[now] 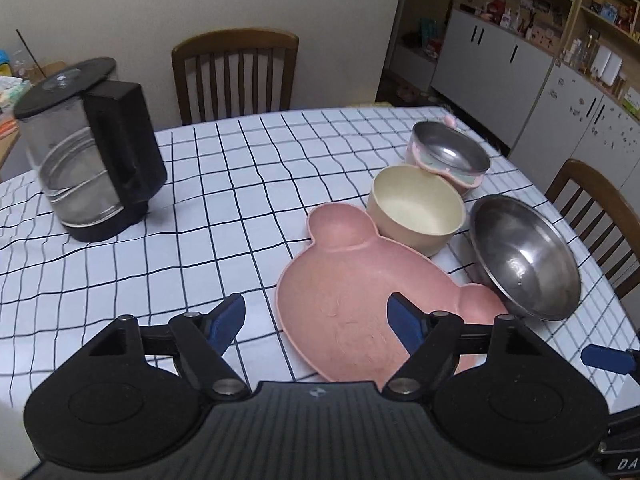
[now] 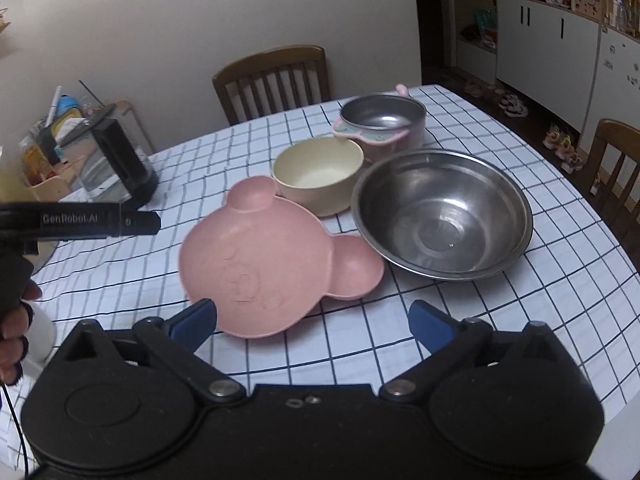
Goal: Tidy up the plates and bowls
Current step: 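Reach both grippers to the pink bear-shaped plate and grip its rim, then lift the pink bear-shaped plate with both grippers and lower it onto the white plate stack, then open both grippers to release the pink plate on the stack, then reach both grippers to the large steel bowl and grip its rim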
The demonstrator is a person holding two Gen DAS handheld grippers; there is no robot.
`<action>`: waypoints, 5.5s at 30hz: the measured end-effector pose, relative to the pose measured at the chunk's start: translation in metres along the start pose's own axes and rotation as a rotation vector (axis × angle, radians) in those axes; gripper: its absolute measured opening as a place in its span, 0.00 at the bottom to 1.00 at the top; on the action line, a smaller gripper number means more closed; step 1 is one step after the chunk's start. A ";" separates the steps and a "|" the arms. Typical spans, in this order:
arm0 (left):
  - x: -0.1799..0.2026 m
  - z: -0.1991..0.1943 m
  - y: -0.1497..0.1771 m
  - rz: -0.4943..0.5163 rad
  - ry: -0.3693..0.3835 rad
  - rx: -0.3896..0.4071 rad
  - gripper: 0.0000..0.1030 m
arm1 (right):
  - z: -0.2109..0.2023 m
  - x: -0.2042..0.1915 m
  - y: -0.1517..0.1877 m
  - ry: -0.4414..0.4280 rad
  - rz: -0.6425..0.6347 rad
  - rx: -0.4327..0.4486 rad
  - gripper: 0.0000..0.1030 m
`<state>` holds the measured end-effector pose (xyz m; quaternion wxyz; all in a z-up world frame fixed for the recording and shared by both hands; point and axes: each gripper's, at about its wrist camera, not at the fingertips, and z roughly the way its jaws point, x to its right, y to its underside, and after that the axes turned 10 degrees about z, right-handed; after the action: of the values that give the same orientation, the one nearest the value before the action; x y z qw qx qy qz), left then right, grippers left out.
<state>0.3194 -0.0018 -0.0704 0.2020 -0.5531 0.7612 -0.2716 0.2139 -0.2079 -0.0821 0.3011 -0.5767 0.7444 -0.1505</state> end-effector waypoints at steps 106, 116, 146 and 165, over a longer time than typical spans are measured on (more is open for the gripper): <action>0.013 -0.134 0.212 -0.186 -0.076 -0.162 0.18 | -0.035 -0.030 0.102 -0.183 -0.341 -0.241 0.14; 0.015 -0.133 0.213 -0.154 -0.090 -0.166 0.18 | -0.034 -0.038 0.110 -0.143 -0.395 -0.229 0.17; 0.047 -0.197 0.187 -0.092 -0.045 0.058 0.38 | -0.106 -0.046 0.096 -0.174 -0.350 -0.082 0.61; 0.084 -0.213 0.151 -0.033 -0.038 0.197 0.75 | -0.151 -0.024 0.070 -0.181 -0.320 0.086 1.00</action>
<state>0.0529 -0.0052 -0.0030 0.2651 -0.5481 0.7177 -0.3379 0.0696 -0.1836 0.0013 0.3635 -0.6855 0.6058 -0.1757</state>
